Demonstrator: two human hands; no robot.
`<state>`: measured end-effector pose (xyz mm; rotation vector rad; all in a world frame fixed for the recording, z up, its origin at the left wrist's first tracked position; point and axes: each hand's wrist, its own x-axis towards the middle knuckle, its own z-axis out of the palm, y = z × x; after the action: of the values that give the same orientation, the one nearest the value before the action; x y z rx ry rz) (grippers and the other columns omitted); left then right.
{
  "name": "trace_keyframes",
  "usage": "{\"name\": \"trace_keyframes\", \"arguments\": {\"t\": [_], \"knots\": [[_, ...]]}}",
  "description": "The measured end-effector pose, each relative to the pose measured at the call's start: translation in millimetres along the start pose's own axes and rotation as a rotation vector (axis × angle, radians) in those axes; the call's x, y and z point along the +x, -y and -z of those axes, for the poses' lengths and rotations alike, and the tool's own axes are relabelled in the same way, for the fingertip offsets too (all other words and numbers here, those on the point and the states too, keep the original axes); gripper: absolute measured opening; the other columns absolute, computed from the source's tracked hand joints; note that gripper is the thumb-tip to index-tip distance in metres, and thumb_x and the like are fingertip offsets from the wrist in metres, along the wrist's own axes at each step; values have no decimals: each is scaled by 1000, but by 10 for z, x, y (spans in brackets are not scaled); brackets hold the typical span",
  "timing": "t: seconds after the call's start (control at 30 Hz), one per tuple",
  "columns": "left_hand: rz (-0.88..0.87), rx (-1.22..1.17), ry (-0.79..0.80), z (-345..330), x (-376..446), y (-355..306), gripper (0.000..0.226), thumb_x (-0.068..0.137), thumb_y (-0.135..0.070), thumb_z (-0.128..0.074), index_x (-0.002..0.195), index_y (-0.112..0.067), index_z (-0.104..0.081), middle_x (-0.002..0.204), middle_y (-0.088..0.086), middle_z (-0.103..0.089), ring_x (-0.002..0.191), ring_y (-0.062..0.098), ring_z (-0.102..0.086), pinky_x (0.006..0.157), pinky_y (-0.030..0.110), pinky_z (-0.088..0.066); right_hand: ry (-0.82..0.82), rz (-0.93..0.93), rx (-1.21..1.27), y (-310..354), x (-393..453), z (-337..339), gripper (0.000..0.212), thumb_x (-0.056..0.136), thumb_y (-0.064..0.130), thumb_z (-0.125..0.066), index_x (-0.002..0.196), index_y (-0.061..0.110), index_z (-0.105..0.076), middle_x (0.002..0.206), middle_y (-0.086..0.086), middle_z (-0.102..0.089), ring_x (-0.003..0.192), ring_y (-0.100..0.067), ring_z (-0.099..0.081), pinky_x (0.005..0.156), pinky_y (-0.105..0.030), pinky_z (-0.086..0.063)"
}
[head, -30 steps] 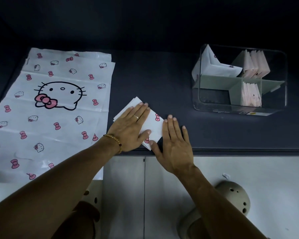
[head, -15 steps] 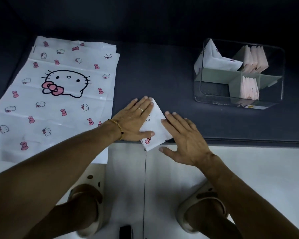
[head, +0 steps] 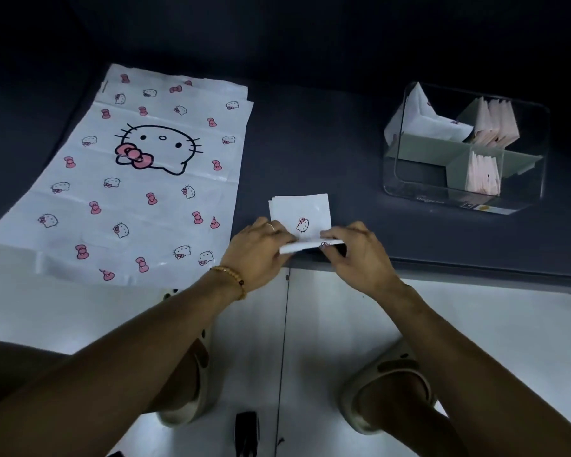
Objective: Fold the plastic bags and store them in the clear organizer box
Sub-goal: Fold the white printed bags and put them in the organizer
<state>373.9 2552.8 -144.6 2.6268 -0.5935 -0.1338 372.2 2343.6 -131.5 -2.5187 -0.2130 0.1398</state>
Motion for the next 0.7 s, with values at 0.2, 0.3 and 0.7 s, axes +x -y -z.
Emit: {"name": "trace_keyframes", "arguments": {"t": [0.2,0.3,0.7], "knots": [[488,-229,-73,48,406,-9,28,93,-34,-52,84,-8,-56,87,12,-67,85,34,-59,69,35,-47,-14,-395,160,47,482,-15,37,86,32,-68,59,14,-50,53,4,-51,52,-11,-47,48,-20,-36],[584,-152,-70,20,523,13,24,88,-36,-57,75,-18,-46,82,10,-65,82,30,-60,65,32,-45,31,-478,38,62,657,-70,41,86,36,-66,55,13,-50,54,2,-52,55,-15,-52,48,-20,-34],[-106,282,-81,-177,496,100,43,93,-7,-49,136,-6,-47,146,17,-40,137,33,-34,115,41,-19,4,-498,-147,112,789,-119,34,83,45,-67,93,12,-61,90,-7,-65,88,-28,-64,68,-30,-48]]}}
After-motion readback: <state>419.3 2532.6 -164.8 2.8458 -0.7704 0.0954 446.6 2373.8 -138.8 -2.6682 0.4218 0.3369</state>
